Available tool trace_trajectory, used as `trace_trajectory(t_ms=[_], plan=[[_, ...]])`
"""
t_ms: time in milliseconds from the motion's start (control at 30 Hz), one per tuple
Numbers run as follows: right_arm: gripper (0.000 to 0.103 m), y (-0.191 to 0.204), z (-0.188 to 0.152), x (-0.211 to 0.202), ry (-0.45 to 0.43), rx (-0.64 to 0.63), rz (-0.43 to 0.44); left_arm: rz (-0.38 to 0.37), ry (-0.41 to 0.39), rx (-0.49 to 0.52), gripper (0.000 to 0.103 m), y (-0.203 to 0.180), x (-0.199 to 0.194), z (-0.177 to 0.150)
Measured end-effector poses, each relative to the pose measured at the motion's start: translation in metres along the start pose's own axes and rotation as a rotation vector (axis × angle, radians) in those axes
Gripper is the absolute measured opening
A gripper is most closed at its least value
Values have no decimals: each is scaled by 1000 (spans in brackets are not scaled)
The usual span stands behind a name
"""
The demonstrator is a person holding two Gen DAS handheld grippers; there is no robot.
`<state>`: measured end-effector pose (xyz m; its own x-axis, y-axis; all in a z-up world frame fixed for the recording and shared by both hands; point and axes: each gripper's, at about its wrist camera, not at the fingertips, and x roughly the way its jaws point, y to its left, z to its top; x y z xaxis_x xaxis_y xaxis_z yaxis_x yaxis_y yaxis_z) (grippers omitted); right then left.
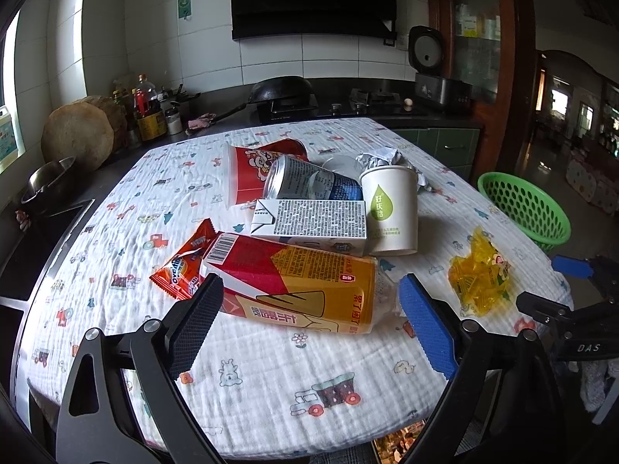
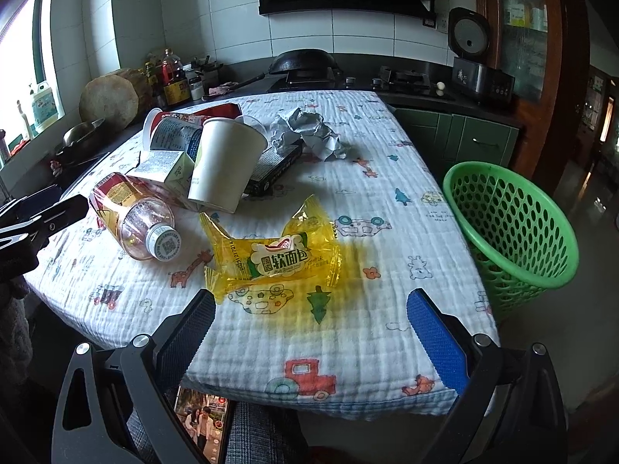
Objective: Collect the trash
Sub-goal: 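Move the right tool toward the yellow bread wrapper while the left tool approaches the white paper cup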
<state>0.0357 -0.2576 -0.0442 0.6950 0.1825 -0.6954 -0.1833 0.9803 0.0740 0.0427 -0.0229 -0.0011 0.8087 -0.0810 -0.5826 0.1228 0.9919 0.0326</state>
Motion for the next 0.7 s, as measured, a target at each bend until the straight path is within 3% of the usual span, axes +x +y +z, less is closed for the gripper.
trace_trajectory(t_ms=[367, 700], plan=[[96, 8, 7, 29, 71, 34, 44, 20, 20, -42, 89, 28, 3, -1], [96, 7, 12, 44, 142, 126, 136, 19, 32, -58, 89, 47, 11, -7]])
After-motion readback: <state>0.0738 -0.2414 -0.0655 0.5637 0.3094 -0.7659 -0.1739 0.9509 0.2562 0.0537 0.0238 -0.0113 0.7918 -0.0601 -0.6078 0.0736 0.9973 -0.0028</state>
